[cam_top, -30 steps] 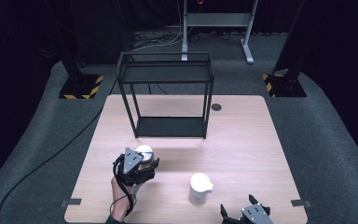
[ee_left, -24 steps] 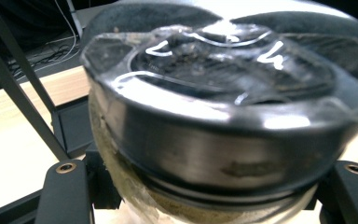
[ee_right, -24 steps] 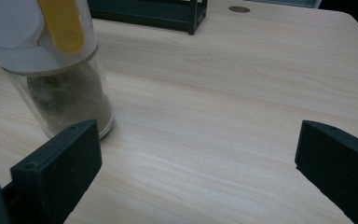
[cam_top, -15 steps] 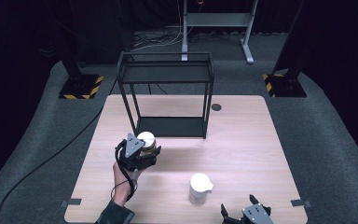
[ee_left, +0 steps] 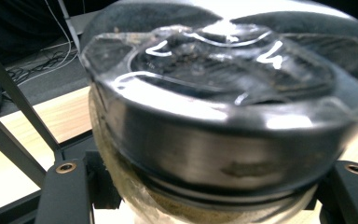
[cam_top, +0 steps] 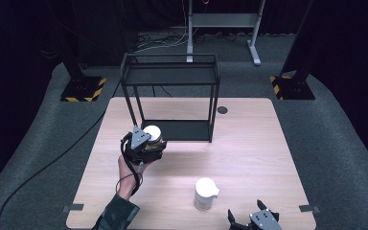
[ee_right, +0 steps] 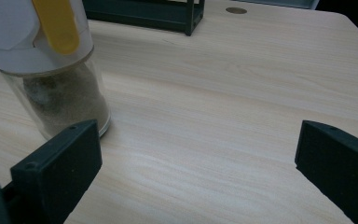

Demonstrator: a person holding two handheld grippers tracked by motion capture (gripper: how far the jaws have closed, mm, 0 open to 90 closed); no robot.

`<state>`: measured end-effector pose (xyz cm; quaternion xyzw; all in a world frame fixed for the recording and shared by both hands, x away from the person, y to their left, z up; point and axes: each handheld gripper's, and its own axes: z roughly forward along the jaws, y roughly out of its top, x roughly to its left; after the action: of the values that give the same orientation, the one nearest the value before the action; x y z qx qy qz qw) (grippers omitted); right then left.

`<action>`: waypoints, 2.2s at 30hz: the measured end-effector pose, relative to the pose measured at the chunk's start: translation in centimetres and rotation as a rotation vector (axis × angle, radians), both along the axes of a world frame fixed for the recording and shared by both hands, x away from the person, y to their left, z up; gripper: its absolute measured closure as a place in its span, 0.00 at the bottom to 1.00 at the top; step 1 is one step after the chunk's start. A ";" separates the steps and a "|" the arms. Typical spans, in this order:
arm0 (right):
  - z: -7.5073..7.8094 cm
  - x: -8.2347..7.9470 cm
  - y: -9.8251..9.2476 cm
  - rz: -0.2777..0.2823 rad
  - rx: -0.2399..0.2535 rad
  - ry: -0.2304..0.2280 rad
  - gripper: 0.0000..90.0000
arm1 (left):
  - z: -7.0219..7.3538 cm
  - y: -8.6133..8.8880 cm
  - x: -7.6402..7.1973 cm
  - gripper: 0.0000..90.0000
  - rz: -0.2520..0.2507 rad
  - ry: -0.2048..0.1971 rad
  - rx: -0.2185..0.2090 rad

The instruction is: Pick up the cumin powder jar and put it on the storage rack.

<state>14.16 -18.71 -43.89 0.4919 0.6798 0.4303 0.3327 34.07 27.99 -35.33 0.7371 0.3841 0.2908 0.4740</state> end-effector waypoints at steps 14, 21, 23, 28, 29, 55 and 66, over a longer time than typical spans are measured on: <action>0.0 0.0 -0.1 -0.005 0.001 0.001 0.00 | 1.2 0.2 1.1 0.34 -0.004 -0.004 0.003; 0.0 0.0 -0.1 0.001 0.002 0.000 0.00 | 1.9 0.2 1.6 0.34 -0.013 -0.008 -0.002; 0.0 0.0 -0.1 0.001 0.000 -0.002 0.00 | 2.2 0.3 1.7 0.34 -0.016 -0.009 0.003; 0.0 0.0 -0.1 0.001 0.001 -0.002 0.00 | 2.4 0.3 2.0 0.34 -0.017 -0.005 0.001; 0.0 0.0 -0.1 0.001 0.001 -0.002 0.00 | 2.5 0.3 2.0 0.34 -0.017 -0.003 0.003; 0.1 -0.2 -0.3 0.005 0.009 -0.014 0.00 | 5.0 0.2 2.9 0.34 -0.035 0.003 -0.001; 0.1 -0.2 -0.3 0.009 0.009 -0.016 0.00 | 6.5 0.3 3.6 0.34 -0.033 -0.003 0.001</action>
<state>13.93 -18.96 -43.76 0.4870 0.6774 0.4388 0.3338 37.63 28.32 -28.87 0.7430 0.3709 0.2843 0.4791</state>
